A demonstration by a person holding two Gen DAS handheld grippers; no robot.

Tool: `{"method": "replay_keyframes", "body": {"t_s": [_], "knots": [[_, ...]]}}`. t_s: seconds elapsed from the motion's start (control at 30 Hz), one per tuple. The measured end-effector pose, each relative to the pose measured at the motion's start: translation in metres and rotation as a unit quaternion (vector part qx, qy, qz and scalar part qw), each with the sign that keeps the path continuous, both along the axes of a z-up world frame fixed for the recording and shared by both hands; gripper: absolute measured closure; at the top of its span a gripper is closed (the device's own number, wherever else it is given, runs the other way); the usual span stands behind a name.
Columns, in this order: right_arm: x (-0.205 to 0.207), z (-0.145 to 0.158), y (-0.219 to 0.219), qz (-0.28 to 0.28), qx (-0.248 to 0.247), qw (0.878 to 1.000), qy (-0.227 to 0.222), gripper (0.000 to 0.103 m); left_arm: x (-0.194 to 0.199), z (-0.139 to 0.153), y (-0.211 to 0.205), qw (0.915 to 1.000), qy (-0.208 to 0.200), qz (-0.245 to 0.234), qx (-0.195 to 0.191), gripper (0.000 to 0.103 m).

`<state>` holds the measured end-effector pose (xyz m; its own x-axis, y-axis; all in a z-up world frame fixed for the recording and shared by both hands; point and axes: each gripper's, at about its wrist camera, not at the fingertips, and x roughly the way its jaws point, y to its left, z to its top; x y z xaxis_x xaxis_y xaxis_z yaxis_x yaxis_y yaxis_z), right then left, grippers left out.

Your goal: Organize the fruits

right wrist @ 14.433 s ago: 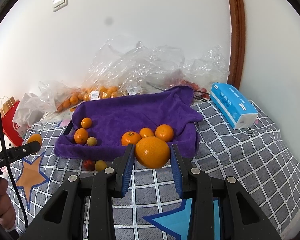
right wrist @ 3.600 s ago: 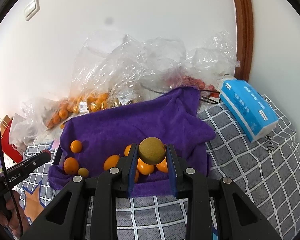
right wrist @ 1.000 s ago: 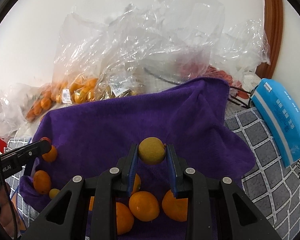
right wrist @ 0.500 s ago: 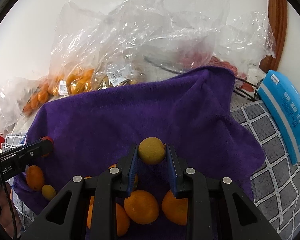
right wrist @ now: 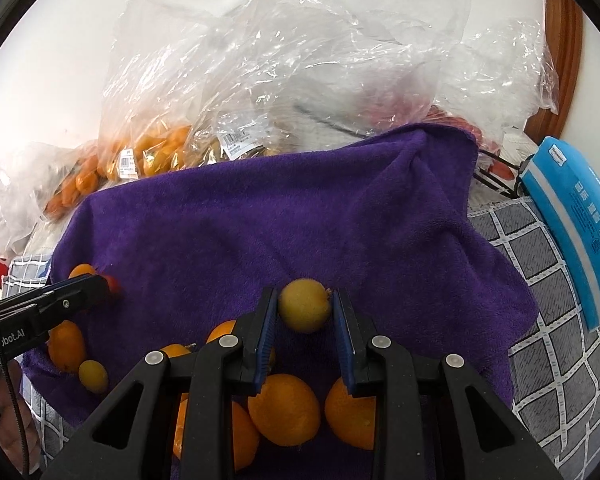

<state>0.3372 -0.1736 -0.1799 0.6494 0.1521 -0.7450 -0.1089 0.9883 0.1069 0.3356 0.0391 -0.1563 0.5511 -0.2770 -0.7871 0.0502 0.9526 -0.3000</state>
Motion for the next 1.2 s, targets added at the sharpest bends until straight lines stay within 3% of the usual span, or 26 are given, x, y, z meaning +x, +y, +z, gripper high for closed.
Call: {"method": "replay_keyframes", "body": {"t_s": [0.07,0.13,0.43,0.7,1.2], "knots": [[-0.003,0.003,0.000,0.004,0.007,1.000,-0.001,0.062,-0.004,0.004,0.002,1.0000,-0.006,0.002,-0.006,0.055],[-0.008,0.007,-0.001,0.004,0.007,1.000,-0.006,0.058,-0.010,0.010,0.003,0.9999,-0.012,0.006,-0.003,0.050],[-0.046,0.035,-0.005,0.000,0.005,0.999,-0.031,0.052,-0.041,0.036,-0.002,0.9996,-0.028,0.002,0.007,0.039],[-0.095,0.057,-0.015,-0.007,0.009,0.999,-0.048,0.051,-0.080,0.053,-0.001,0.9989,-0.037,0.015,0.024,0.038],[-0.202,0.107,-0.020,-0.030,-0.017,0.995,-0.097,0.047,-0.191,0.103,-0.014,0.9855,-0.125,0.064,0.096,0.020]]}}
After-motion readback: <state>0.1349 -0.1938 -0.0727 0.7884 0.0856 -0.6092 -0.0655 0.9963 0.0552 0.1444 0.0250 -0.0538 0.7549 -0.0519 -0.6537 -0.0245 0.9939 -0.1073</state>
